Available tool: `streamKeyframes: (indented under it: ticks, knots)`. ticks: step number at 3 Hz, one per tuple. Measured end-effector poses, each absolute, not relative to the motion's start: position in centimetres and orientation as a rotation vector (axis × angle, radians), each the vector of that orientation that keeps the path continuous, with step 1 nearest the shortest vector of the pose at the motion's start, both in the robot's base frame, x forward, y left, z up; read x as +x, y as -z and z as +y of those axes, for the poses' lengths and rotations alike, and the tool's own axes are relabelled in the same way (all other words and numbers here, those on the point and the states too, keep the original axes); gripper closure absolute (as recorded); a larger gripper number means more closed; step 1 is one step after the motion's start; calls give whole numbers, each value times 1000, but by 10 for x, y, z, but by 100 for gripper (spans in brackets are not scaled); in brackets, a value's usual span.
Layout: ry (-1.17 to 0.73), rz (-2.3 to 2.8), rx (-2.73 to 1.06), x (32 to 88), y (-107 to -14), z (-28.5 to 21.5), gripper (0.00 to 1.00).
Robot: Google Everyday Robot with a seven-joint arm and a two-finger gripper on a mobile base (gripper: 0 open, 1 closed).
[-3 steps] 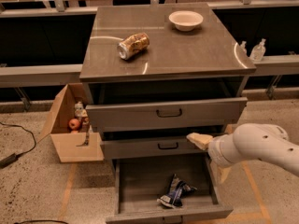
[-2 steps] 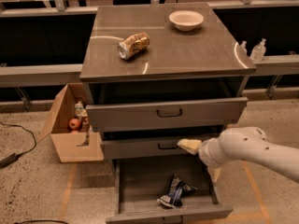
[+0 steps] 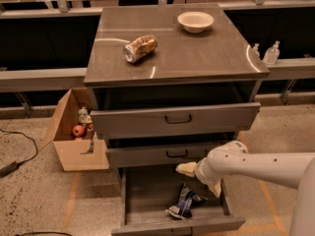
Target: Pick blue chip bag from bottom drawer and place on counter
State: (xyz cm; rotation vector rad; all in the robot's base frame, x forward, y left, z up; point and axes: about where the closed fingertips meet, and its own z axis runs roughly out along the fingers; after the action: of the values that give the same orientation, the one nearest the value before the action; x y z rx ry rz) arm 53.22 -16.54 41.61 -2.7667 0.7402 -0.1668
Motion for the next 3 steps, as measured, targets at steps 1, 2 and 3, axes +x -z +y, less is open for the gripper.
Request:
streamKeyframes:
  ticks: [1,2,3]
  knots:
    - [164,739,-2768,532,-415,-165,0]
    - [89,698,-2801,526,-369,-154,0]
    - [27,633,-2786,514,-323,-143,0]
